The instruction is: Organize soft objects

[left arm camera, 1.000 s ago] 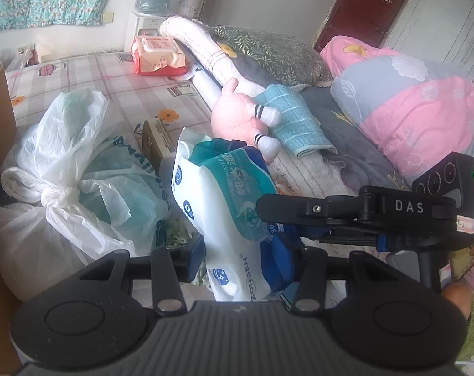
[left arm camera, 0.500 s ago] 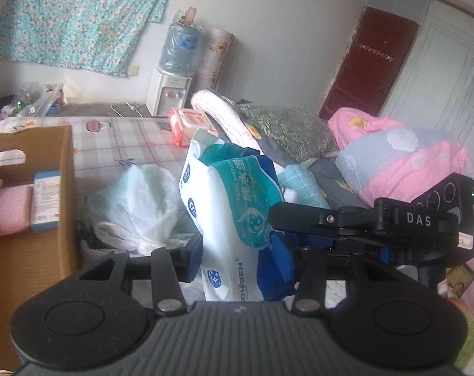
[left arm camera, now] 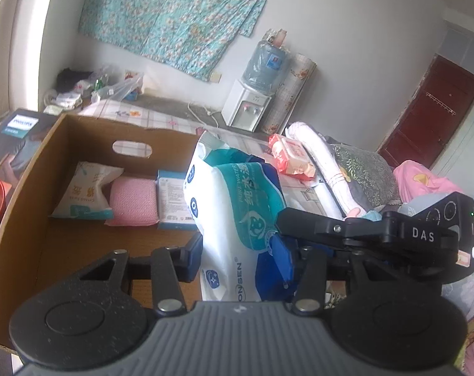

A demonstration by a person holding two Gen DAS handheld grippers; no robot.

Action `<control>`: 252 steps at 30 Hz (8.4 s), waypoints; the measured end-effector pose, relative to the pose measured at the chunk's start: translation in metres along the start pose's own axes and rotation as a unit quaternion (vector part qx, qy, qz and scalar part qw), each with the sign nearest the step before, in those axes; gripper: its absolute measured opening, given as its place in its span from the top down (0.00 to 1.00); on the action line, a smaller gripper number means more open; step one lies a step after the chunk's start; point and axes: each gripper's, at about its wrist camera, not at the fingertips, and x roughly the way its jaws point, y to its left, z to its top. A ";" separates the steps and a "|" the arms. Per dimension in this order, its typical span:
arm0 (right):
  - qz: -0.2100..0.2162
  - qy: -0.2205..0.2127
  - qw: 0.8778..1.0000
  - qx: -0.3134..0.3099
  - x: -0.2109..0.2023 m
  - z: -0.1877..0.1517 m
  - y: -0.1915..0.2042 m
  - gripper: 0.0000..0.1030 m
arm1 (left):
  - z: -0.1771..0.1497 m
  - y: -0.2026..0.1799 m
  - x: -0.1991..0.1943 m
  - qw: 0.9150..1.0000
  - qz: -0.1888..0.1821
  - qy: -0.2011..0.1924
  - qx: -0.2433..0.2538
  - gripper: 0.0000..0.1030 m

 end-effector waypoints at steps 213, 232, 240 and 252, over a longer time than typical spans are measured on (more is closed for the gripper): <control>-0.248 -0.285 0.902 0.210 -0.236 0.035 -0.263 0.50 | 0.027 -0.247 0.393 0.940 -0.003 0.310 0.142 0.19; -0.292 -0.211 0.905 0.226 -0.216 0.091 -0.282 0.36 | 0.031 -0.229 0.394 0.938 -0.001 0.325 0.120 0.16; -0.298 -0.169 0.905 0.251 -0.198 0.104 -0.289 0.30 | 0.033 -0.224 0.396 0.939 0.000 0.327 0.109 0.15; -0.328 -0.036 0.912 0.244 -0.155 0.170 -0.305 0.26 | 0.034 -0.218 0.387 0.941 -0.001 0.319 0.114 0.15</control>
